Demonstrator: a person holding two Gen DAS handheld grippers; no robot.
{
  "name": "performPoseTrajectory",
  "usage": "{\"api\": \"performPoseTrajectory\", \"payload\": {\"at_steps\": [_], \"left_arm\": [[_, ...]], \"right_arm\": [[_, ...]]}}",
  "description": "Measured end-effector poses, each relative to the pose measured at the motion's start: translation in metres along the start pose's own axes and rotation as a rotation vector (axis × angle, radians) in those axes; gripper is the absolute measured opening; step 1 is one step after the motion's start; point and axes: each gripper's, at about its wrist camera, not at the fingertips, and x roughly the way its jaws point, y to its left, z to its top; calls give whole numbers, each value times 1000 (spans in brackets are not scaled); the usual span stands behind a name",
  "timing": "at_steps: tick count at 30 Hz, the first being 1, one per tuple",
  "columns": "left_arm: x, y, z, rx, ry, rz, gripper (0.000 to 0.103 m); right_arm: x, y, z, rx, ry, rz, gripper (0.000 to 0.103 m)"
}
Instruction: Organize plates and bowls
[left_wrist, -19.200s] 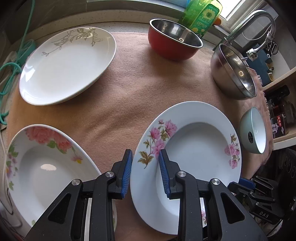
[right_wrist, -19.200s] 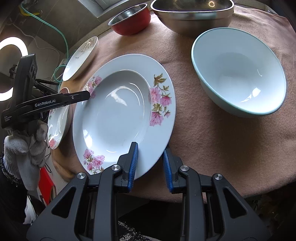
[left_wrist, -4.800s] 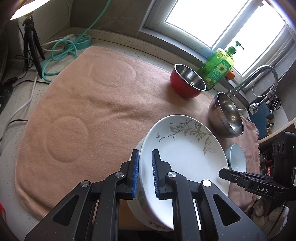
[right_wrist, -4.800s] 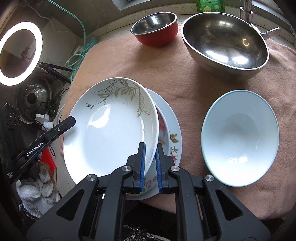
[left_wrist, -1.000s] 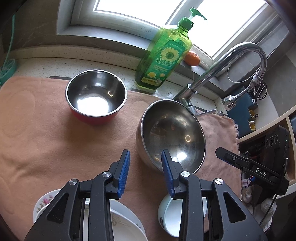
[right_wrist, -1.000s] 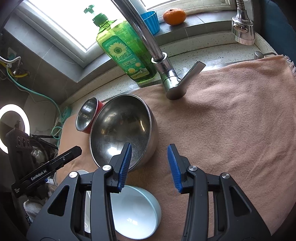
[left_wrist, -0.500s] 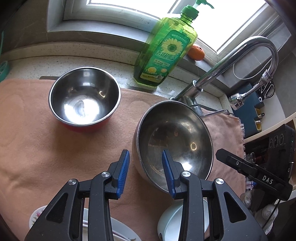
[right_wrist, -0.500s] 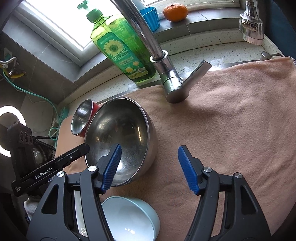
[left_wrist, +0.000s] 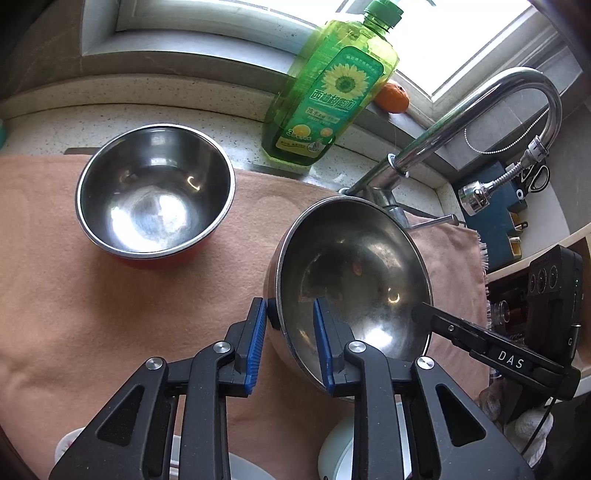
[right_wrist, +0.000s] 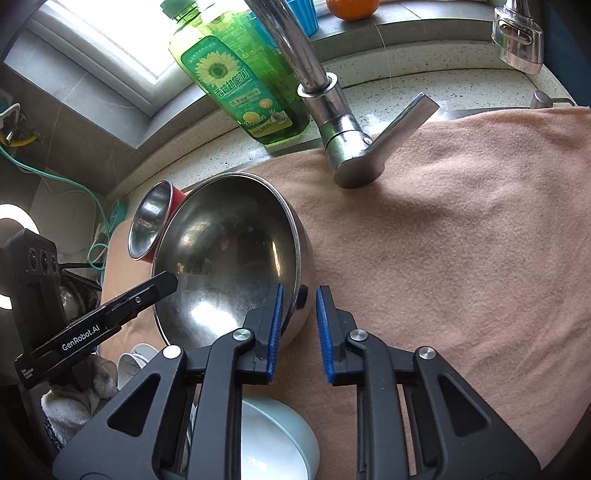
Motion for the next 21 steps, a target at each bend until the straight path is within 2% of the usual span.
{"api": "performPoseTrajectory", "payload": {"at_steps": [10,21], "left_arm": [[-1,1,1,11,0,-1,20],[-15,2,-3,22,-29,-4,20]], "right_arm": [[-2,8,1,-14,-3,-32,15],[-14,24,-3,-28,-23,-28,15]]}}
